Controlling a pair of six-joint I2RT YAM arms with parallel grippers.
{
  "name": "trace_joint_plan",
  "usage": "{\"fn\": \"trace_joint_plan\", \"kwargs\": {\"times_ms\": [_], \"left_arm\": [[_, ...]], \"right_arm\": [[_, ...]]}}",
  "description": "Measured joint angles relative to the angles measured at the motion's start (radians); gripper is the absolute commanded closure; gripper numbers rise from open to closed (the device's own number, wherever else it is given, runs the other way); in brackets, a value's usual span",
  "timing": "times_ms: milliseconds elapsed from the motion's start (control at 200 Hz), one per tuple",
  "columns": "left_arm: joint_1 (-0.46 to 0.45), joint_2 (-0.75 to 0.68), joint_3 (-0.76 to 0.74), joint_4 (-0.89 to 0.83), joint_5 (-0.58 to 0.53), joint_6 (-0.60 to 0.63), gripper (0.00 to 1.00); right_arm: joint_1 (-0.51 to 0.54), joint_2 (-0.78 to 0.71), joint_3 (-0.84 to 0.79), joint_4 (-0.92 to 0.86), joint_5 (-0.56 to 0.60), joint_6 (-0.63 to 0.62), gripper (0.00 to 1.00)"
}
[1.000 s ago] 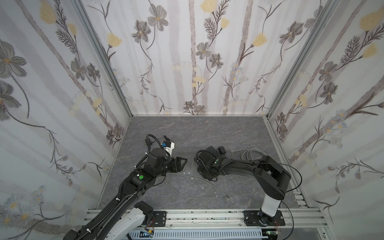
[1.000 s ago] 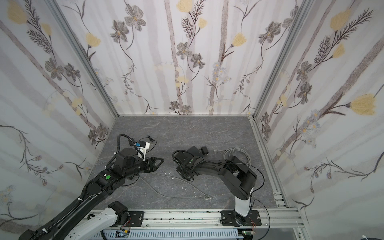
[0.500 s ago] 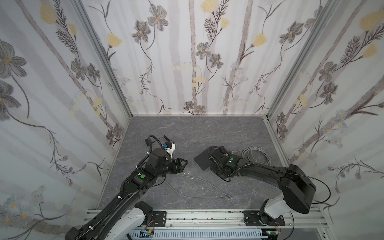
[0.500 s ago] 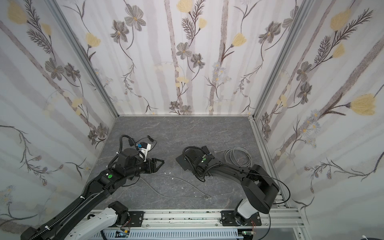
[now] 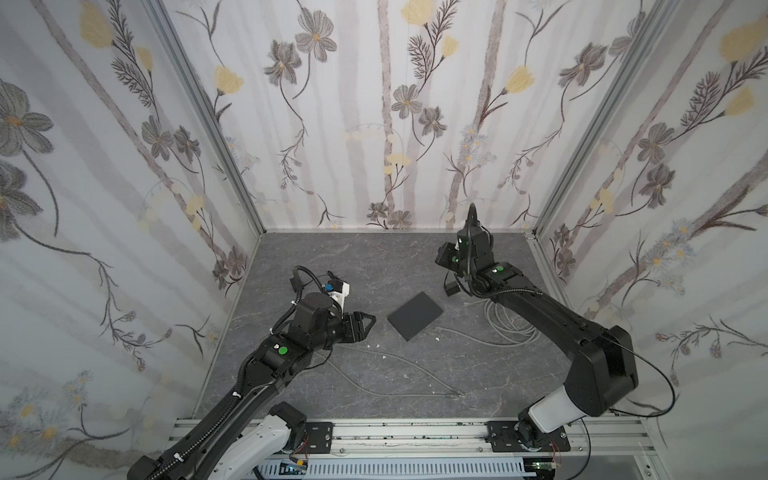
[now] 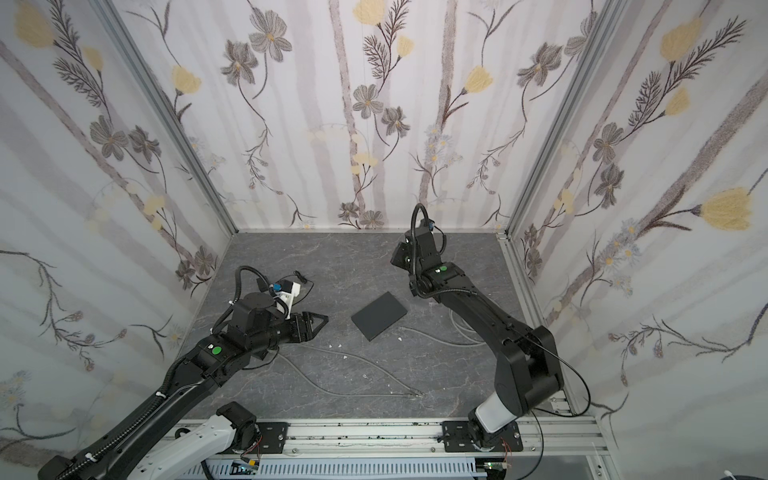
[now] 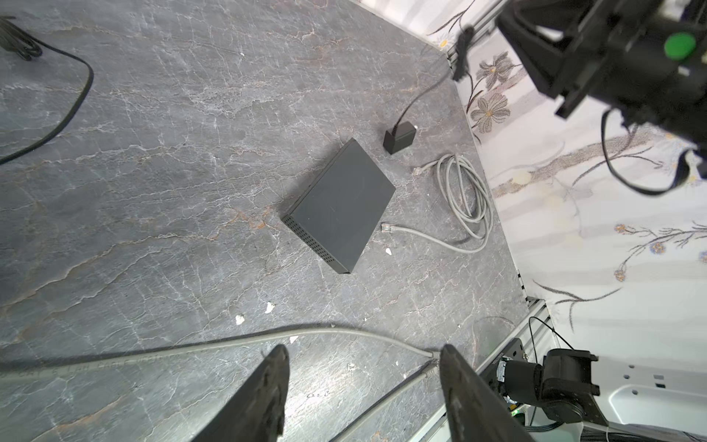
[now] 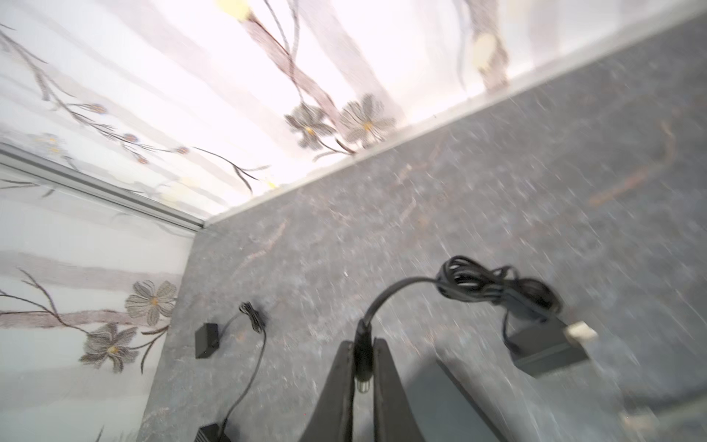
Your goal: Insert the plug into the switch port
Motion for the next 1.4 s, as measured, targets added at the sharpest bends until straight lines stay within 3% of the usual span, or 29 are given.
{"fn": "trace_joint_plan", "kwargs": {"times_ms": [300,485,625,844,1004,1184,1399], "left_arm": [[0.0,-0.07,0.033,-0.086,-0.027,0.0,0.36],[0.001,-0.11,0.036,-0.145,-0.061,0.0,0.36],[0.003,-0.134,0.026,-0.17,-0.092,0.001,0.34],[0.034,-0.14,-0.078,-0.153,-0.118,-0.029,0.33],[0.077,-0.124,-0.204,-0.056,-0.049,-0.097,0.36],[0.103,-0.039,-0.285,0.121,0.055,-0.128,0.4],[0.101,0.048,-0.318,0.346,0.107,-0.024,0.45]], "right_arm": [[0.037,0.441,0.471,0.0,-0.235,-0.045,0.93],[0.114,0.519,0.579,-0.021,-0.313,-0.041,0.92],[0.157,0.49,0.46,0.008,-0.357,-0.034,0.92],[0.177,0.366,0.073,0.096,-0.462,-0.076,0.91],[0.174,0.294,-0.059,0.102,-0.521,-0.241,0.92],[0.187,0.226,-0.102,0.053,-0.557,-0.471,0.92],[0.187,0.177,-0.124,-0.088,-0.459,-0.724,0.95]]}}
